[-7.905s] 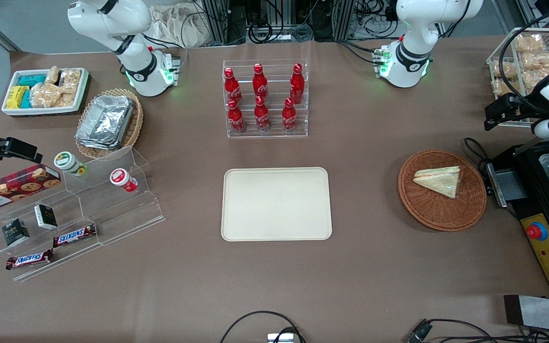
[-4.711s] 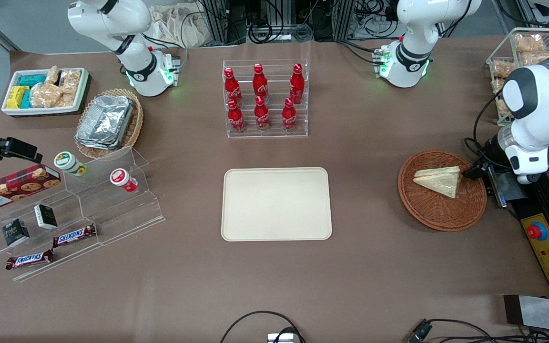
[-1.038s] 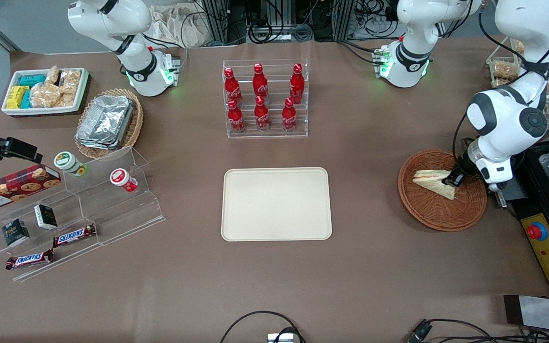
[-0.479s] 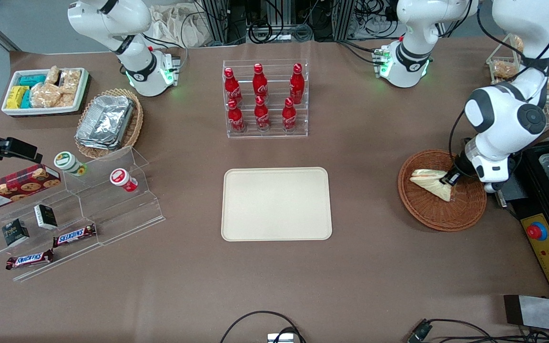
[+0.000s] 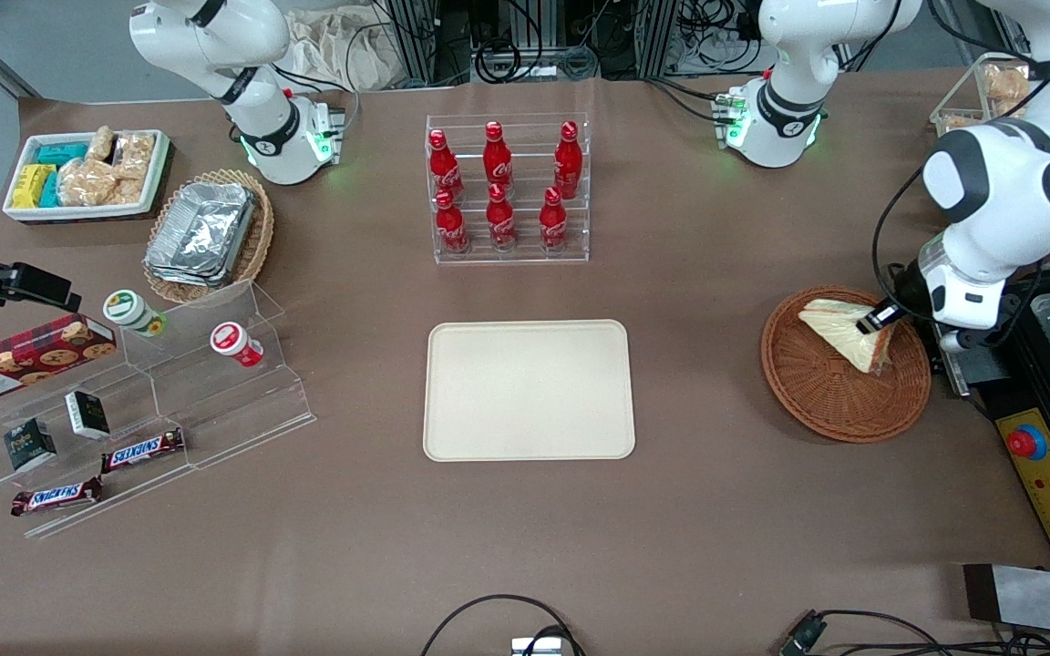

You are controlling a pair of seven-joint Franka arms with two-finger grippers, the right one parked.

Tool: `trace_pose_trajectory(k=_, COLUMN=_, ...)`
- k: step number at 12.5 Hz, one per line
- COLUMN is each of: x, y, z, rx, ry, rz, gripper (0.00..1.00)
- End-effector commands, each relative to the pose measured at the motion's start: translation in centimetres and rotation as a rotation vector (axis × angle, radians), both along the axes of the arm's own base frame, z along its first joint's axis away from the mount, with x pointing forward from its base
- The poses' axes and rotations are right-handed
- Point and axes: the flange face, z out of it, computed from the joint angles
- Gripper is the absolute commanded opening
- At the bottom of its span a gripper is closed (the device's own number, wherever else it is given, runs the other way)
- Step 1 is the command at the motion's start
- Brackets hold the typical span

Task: Place sandwich from basket to tray
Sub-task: 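Lift the sandwich up out of the basket with the left gripper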

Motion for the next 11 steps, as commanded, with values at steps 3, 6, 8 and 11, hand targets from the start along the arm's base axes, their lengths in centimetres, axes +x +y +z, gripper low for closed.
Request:
trace_pose_trajectory(k=3, x=1.5, y=-0.1, z=6.6, rx=0.006, ry=0.026, rz=-0.186, gripper=0.00)
trace_pose_trajectory(k=6, x=3.1, y=-3.2, z=10.0, rx=0.063, ry=0.049, rz=-0.305, gripper=0.00)
trace_pose_trajectory(k=8, x=3.4, y=-5.1, z=10.8, rx=0.086, ry=0.039, rz=-0.380, gripper=0.00)
trace_pose_trajectory(k=11, x=3.7, y=-7.6, z=13.2, rx=0.087, ry=0.031, rz=-0.518, gripper=0.00)
